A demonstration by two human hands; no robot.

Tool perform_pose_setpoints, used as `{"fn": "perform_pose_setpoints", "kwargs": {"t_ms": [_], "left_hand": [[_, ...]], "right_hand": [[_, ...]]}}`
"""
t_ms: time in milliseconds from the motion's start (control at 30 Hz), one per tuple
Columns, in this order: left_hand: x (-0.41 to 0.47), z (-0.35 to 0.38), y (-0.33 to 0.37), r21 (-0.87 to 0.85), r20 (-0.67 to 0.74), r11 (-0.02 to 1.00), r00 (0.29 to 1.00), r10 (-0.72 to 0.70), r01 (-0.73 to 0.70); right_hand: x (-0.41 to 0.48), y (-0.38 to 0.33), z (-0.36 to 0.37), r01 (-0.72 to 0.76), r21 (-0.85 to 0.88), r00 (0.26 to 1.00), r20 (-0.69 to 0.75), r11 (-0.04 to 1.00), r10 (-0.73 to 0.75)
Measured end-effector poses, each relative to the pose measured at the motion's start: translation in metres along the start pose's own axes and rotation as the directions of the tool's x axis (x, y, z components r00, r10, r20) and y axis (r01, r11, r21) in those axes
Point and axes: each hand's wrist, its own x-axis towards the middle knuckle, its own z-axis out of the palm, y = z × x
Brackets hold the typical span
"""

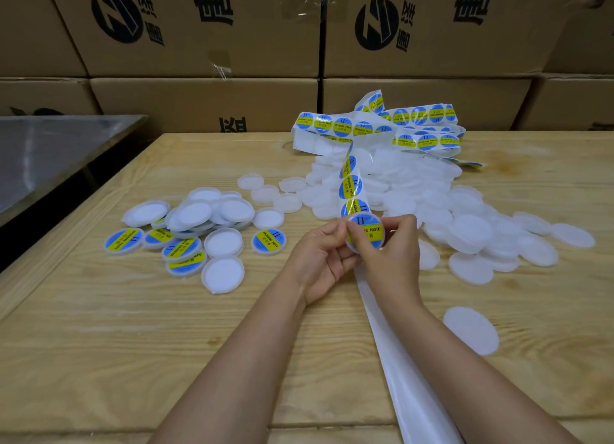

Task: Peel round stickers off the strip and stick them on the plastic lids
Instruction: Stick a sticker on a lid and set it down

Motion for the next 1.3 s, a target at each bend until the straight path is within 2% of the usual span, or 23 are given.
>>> {"fn": "perform_pose_setpoints", "kwargs": {"t_ms": [133, 267, 400, 733, 967, 1167, 1300], "left_hand": [[0.000, -0.002, 0.002, -0.085, -0.044, 0.996, 0.999, 0.030, -0.034], [0.000, -0.006, 0.006, -0.107, -0.084, 0.992, 0.995, 0.051, -0.060], [-0.002, -0.007, 0.008, -0.119, -0.101, 0.991, 0.994, 0.052, -0.064], [-0.003, -0.007, 0.011, 0.018, -0.040, 1.000, 0.999, 0.012, -0.012], [-0.003, -0.004, 0.009, 0.043, -0.028, 0.999, 1.000, 0.012, -0.011], [0.002, -0.006, 0.011, 0.054, -0.144, 0.994, 0.984, 0.101, -0.094], [0.003, -0.008, 0.019, 0.159, -0.334, 0.972, 0.918, 0.215, -0.170]], "right_hand": [[-0.001, 0.002, 0.002, 0.043, 0.017, 0.996, 0.078, 0.999, -0.044], [-0.001, 0.000, -0.001, 0.140, -0.001, 0.984, 0.114, 0.990, -0.139], [0.001, 0.000, -0.005, 0.163, 0.027, 0.977, 0.135, 0.986, -0.165], [0.004, 0.001, -0.009, 0.131, 0.037, 0.991, 0.009, 0.991, -0.131], [-0.001, 0.001, -0.004, 0.080, 0.023, 0.996, 0.024, 0.997, -0.081], [-0.008, 0.003, 0.003, 0.067, -0.031, 0.975, 0.212, 0.997, -0.059], [-0.007, 0.004, 0.006, 0.101, -0.078, 0.953, 0.293, 0.992, -0.074]]}}
